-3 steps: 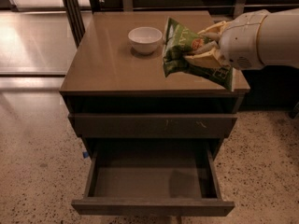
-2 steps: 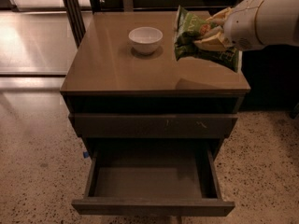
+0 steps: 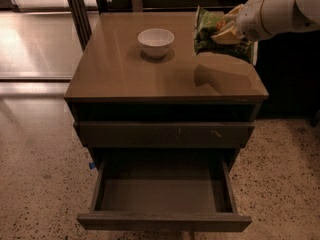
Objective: Pick green jalapeno chip bag from middle drawer and place on counter
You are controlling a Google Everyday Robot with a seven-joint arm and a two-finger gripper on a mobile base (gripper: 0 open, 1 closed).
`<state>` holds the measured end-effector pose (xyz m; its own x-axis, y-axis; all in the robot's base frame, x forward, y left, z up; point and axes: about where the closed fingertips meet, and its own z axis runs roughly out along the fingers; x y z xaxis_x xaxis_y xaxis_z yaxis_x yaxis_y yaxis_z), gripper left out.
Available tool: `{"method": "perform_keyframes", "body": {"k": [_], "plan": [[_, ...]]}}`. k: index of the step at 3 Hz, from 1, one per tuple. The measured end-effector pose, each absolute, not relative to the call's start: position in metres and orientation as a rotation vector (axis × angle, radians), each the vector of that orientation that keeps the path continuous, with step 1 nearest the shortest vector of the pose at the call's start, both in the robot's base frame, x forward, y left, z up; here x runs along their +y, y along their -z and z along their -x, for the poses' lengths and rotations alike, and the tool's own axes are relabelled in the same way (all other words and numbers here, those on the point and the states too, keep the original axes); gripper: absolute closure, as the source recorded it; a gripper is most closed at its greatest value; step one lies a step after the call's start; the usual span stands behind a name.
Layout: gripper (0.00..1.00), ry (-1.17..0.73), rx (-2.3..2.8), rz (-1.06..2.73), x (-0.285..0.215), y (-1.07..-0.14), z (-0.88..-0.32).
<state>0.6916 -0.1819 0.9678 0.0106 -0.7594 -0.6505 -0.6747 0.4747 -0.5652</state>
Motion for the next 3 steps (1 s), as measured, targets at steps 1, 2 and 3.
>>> {"method": "perform_keyframes", "body": {"k": [1,2,3], "plan": [[1.0,0.095,1.737,1.228,-0.189,-0.951,-0.72],[1.0,0.076,1.764,1.228,-0.189,-0.936,-0.739],[1.0,0.04,1.807,1.235,-0.184,-0.911,-0.748]]}}
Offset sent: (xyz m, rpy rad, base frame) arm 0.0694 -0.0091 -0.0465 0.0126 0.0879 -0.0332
